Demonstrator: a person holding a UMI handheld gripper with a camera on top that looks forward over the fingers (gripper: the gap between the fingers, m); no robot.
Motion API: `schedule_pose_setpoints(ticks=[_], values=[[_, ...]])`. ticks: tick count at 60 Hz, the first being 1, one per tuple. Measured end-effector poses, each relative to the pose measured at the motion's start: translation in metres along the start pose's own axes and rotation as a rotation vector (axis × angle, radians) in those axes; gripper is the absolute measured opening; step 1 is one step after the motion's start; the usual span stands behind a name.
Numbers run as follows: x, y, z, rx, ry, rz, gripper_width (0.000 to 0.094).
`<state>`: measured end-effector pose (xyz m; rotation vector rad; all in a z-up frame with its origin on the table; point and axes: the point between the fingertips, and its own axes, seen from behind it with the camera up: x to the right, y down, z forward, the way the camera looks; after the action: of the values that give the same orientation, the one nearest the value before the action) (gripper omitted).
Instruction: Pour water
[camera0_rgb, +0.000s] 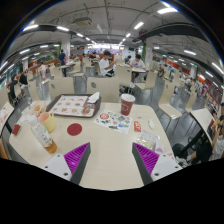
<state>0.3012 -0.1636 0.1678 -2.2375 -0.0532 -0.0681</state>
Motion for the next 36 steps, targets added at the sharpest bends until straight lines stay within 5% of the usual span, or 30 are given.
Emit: schedule_pose_setpoints(ticks=[19, 36], values=[[-0.032, 0.056, -0.015, -0.076, 0.027, -0.012, 0.0842], [-0.167, 0.093, -0.024, -0.04, -0.058, 0.02, 0.0848]])
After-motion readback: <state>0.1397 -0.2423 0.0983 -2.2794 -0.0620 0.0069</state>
